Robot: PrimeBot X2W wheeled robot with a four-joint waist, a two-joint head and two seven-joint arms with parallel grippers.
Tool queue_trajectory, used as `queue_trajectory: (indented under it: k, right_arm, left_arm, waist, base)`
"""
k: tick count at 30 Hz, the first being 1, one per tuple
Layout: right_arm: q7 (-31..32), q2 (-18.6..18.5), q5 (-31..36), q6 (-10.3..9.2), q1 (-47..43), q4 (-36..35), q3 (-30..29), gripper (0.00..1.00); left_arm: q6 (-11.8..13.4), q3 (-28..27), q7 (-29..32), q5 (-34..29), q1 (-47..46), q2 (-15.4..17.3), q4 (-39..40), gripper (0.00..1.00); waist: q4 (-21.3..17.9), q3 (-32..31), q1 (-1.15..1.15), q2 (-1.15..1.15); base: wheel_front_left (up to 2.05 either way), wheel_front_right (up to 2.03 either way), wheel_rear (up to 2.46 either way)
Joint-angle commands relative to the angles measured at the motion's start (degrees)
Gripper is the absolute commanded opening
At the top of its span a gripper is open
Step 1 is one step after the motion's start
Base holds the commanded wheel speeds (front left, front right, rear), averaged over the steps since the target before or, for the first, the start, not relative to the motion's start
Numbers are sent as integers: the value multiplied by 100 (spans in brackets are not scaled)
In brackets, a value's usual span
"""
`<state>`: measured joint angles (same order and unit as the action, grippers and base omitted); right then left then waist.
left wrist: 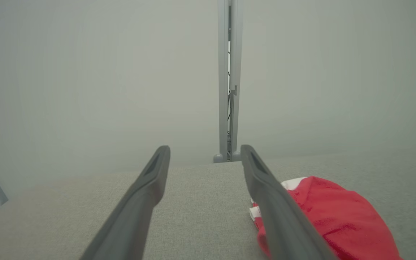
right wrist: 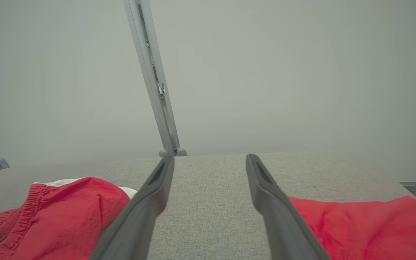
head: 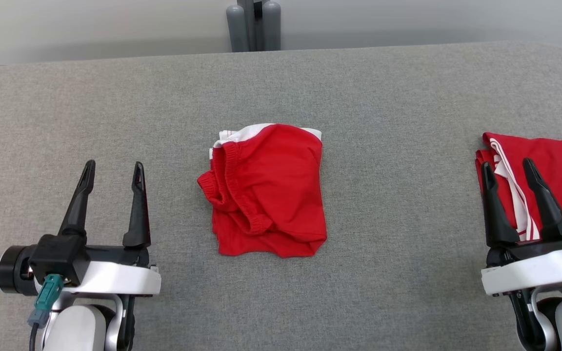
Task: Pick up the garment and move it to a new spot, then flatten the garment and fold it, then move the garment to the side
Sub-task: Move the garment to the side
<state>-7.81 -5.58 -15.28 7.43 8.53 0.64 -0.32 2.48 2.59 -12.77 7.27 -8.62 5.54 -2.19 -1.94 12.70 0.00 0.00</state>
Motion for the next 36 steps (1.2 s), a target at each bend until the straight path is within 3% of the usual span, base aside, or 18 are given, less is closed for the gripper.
queue_trajectory:
  k: [1, 7, 15, 27, 35, 36]
  right_arm:
    - [28, -3, 50, 12, -86, -55, -35, 100]
    - [190, -47, 192, 12, -60, -125, 15, 100]
    - [703, -356, -40, 12, 405, 516, 946, 100]
    - [1122, -454, -1085, 12, 1626, 2280, 2428, 100]
    - [1241, -540, -1975, 14, 2048, 2715, 3344, 100]
    - [1255, -584, -2092, 14, 2092, 2737, 3454, 88]
  left_arm:
    - [24, -2, 7, 43, 11, 40, 54, 100]
    - [20, 126, 62, 17, -53, 18, 129, 100]
    - [56, 284, 11, 66, -199, -51, 112, 100]
    - [-30, 592, -116, 177, -451, -147, -197, 100]
    - [-48, 675, -187, 215, -647, -163, -387, 100]
    - [-59, 679, -192, 220, -666, -164, -411, 100]
  waist:
    - [12, -8, 0, 0]
    - [157, 58, 0, 0]
    - [497, 259, 0, 0]
    - [1034, 601, 0, 0]
    - [1076, 691, 0, 0]
    - [1071, 690, 0, 0]
  base:
    - [0, 0, 0]
    - [0, 0, 0]
    - [0, 0, 0]
    - [0, 0, 0]
    - [0, 0, 0]
    - [0, 0, 0]
